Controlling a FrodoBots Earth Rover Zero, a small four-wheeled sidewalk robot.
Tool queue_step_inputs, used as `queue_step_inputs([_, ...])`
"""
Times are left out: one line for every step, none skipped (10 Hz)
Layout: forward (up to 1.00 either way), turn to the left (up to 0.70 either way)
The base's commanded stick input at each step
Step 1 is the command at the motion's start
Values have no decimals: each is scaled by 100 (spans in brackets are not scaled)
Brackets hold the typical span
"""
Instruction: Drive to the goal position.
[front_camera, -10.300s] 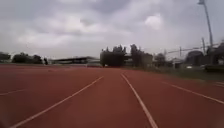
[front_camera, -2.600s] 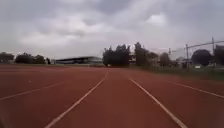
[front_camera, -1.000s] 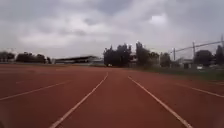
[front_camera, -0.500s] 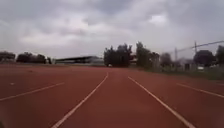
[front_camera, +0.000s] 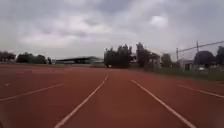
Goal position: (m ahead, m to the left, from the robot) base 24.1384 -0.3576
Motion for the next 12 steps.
queue_step_inputs([45,0])
queue_step_inputs([45,0])
queue_step_inputs([45,0])
queue_step_inputs([45,0])
queue_step_inputs([45,0])
queue_step_inputs([45,0])
queue_step_inputs([45,0])
queue_step_inputs([45,0])
queue_step_inputs([45,0])
queue_step_inputs([45,0])
queue_step_inputs([45,0])
queue_step_inputs([45,0])
